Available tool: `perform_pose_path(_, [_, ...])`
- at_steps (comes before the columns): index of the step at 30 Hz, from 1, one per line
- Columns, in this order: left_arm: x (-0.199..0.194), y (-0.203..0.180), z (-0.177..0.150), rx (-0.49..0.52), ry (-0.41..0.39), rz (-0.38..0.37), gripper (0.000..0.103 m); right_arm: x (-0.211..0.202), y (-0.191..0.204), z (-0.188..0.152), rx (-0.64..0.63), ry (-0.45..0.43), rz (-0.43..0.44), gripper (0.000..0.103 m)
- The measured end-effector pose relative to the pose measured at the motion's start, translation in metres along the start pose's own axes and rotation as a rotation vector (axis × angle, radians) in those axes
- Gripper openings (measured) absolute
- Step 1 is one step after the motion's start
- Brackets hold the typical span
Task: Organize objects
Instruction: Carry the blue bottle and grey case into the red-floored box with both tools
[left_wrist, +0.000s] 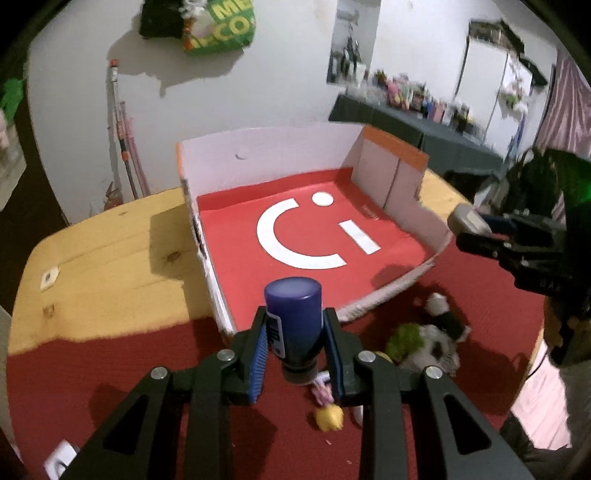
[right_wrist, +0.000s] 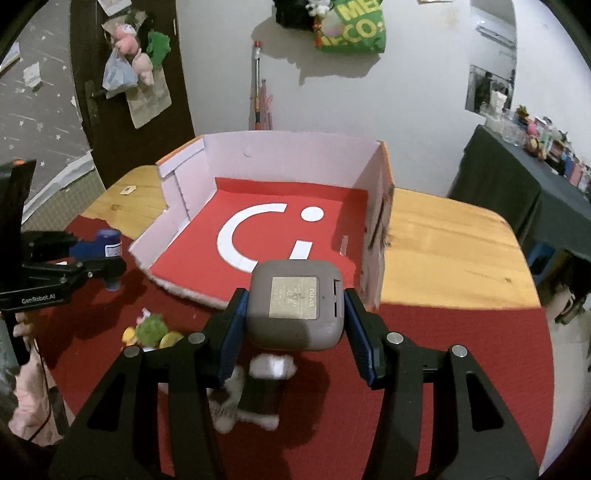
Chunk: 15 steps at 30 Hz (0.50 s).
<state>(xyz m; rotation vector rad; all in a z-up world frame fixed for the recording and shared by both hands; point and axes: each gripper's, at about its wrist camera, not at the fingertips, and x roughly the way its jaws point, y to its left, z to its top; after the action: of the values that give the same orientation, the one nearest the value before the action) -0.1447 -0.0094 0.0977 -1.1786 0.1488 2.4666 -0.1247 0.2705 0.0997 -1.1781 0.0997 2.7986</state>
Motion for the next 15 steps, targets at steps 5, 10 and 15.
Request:
perform_pose_path(5, [0.039,0.004,0.023,0.033,0.129,0.002,0.029,0.042,-0.006,0.015,-0.038,0.081,-0.042,0.049])
perform_pose_path(10, [0.071,0.01,0.035,0.043,0.238,0.001,0.028,0.07,-0.014,0.023,-0.051,0.151,-0.05,0.049])
perform_pose_path(15, [0.09,0.018,0.038,0.05,0.295,0.024,0.028,0.091,-0.016,0.024,-0.08,0.214,-0.059,0.049])
